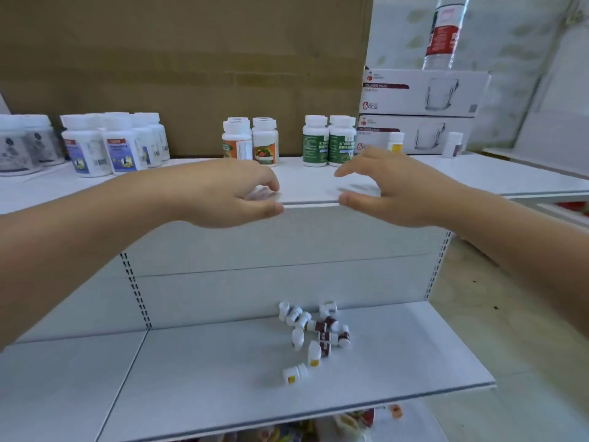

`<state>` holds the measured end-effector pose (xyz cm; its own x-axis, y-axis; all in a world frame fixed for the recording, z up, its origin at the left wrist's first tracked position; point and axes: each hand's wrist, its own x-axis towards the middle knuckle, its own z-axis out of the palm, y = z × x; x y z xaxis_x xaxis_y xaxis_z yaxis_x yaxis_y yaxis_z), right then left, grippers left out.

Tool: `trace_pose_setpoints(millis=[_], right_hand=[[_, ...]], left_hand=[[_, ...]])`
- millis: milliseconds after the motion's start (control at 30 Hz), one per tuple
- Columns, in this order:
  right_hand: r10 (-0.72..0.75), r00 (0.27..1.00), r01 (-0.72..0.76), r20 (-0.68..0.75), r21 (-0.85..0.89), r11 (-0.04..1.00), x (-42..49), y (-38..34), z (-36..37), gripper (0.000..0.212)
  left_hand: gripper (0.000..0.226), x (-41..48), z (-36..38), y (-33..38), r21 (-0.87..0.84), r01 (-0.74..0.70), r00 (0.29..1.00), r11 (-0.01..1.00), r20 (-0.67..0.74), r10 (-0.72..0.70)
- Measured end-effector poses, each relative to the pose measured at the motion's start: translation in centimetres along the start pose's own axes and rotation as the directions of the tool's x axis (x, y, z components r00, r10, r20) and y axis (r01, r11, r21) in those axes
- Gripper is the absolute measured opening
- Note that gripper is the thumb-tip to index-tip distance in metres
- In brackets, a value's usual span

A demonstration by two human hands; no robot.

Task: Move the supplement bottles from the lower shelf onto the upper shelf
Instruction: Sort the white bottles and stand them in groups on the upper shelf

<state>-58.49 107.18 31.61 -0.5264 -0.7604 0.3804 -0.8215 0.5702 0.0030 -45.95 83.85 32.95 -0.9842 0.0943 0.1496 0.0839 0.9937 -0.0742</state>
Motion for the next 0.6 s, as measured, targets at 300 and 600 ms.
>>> trace_pose_setpoints(millis=[300,600], right_hand=[[-0.031,0.998,0.030,-0.046,-0.036,0.999,-9.5,-1.6,0.8,0.056],[0.044,0.990,-0.042,0.134,-0.019,0.999,-14.6,0.6,9.4,0.051]], left_hand=[[0.056,-6.7,3.0,2.9,0.092,-0.074,0.938,0.993,-0.331,0.101],[0.054,-9.8,13.8,2.3,0.084,-0.029,0.981,0.996,-0.190,0.044]])
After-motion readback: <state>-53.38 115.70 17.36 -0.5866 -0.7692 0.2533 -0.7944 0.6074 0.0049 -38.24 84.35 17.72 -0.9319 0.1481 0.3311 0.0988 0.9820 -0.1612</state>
